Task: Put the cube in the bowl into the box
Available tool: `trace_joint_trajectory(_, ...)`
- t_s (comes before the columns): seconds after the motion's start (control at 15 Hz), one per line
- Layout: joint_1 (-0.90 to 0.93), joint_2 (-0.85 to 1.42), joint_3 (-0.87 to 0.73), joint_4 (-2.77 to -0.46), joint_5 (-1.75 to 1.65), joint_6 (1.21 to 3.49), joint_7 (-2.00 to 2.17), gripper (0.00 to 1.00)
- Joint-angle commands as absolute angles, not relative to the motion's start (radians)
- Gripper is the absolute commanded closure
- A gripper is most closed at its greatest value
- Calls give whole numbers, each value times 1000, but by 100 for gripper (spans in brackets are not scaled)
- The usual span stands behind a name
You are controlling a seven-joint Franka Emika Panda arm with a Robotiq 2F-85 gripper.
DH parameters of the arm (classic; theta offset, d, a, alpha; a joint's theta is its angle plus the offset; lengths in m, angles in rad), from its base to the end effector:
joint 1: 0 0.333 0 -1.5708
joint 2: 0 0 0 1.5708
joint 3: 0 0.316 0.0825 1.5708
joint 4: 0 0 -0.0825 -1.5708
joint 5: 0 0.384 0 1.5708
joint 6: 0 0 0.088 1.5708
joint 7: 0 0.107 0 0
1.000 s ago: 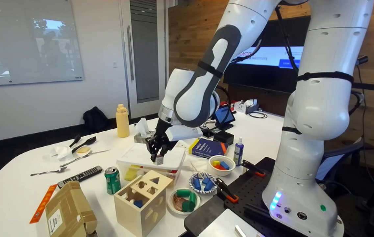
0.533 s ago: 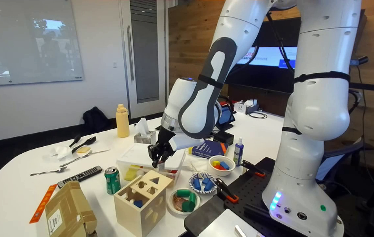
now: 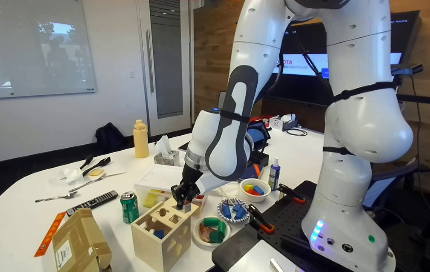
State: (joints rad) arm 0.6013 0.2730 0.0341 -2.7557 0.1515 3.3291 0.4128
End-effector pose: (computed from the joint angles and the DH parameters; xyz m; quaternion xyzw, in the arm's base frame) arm 0.3344 0.2279 0.1664 -0.9883 -0.0330 -0.1281 0.0759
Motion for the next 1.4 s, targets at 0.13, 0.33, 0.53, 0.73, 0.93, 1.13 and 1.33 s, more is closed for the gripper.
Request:
trace_joint_trajectory(0.13, 793, 374, -95, -2695, 209, 3400, 394, 91)
trace_joint_trajectory(0.33, 857, 408, -142, -2666, 231, 3421, 401, 91)
trace_joint_trajectory(0.53, 906, 435, -182, -2646, 243, 3434, 398, 91)
trace_joint_trajectory(0.73, 926, 449, -201, -2634, 227, 3438, 392, 91)
trace_joint_trajectory(0.93, 894, 455, -158, -2625, 292, 3440, 304, 91)
trace_joint_trajectory(1.13, 885, 450, -155, -2623, 299, 3432, 247, 91)
trace_joint_trajectory(1.33, 870, 451, -140, -2622, 297, 3426, 202, 91)
